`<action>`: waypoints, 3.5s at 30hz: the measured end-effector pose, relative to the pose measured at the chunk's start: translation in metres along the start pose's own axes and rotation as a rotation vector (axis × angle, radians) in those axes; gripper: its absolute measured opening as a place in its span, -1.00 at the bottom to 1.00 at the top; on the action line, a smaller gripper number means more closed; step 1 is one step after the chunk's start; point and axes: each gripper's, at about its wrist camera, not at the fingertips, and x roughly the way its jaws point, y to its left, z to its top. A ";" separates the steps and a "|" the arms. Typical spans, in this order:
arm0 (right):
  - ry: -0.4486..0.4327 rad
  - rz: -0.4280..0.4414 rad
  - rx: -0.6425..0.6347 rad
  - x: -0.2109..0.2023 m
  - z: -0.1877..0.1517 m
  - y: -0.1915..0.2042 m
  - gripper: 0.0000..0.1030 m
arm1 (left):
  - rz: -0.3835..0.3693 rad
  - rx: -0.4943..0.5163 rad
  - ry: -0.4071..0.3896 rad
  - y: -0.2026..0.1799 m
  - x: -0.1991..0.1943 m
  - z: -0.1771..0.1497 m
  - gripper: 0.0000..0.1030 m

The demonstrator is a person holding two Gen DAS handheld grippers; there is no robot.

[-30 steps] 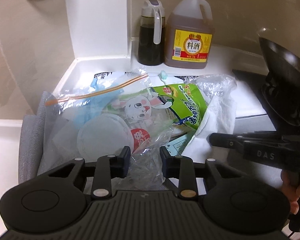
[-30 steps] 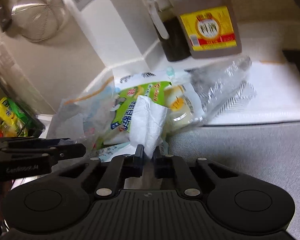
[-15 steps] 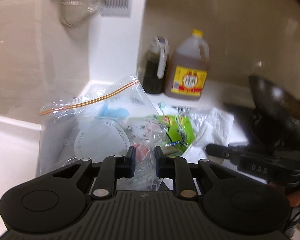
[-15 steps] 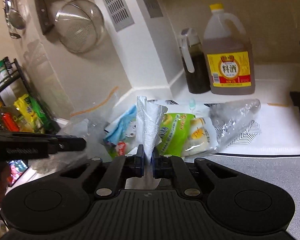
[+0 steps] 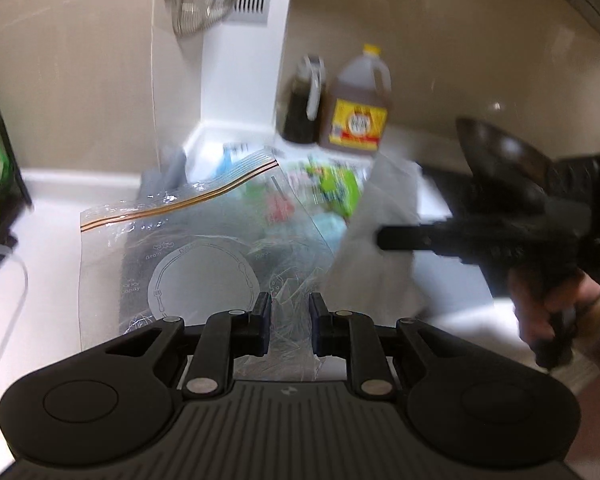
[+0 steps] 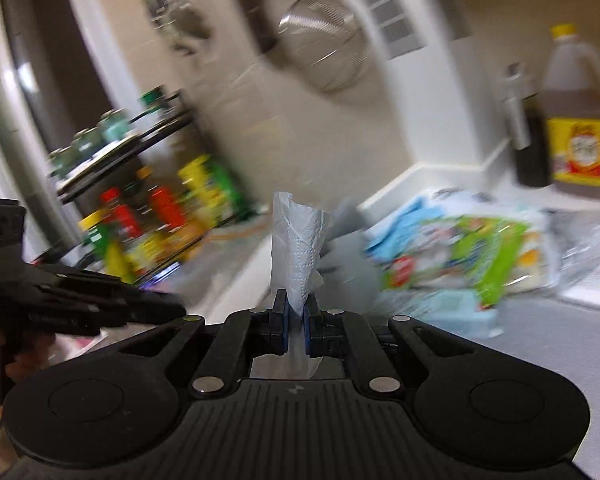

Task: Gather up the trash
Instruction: 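Carry the zip bag and tissue down into the cabinet toward the trash bin with both tools, then open the left tool over the bin while the right tool releases the tissue into it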

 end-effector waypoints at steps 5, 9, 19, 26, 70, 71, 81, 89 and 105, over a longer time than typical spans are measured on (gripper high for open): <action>0.110 0.083 -0.036 0.012 -0.020 0.017 -0.85 | -0.044 -0.047 0.092 -0.006 0.003 -0.030 -0.59; 0.200 0.124 -0.047 0.024 -0.032 0.026 -0.85 | -0.060 -0.109 0.155 -0.005 0.006 -0.051 -0.59; 0.415 0.122 -0.066 0.035 -0.078 0.031 -0.85 | -0.185 -0.211 0.305 -0.006 0.035 -0.102 -0.61; 0.538 0.038 -0.125 0.051 -0.118 0.030 -0.85 | -0.220 -0.258 0.419 -0.010 0.078 -0.145 -0.66; 0.850 -0.231 -0.310 0.142 -0.298 -0.011 -0.57 | -0.108 -0.640 0.684 0.041 0.274 -0.301 0.24; 0.853 -0.233 -0.318 0.144 -0.300 -0.011 -0.41 | -0.102 -0.641 0.694 0.042 0.274 -0.300 0.46; 0.854 -0.210 -0.380 0.130 -0.285 -0.005 0.19 | -0.048 -0.660 0.731 0.053 0.250 -0.301 0.96; 0.852 -0.223 -0.389 0.106 -0.261 -0.004 0.52 | -0.018 -0.599 0.731 0.039 0.211 -0.300 0.99; 0.868 -0.176 -0.386 0.107 -0.273 -0.004 0.54 | 0.030 -0.452 0.643 0.006 0.197 -0.299 0.99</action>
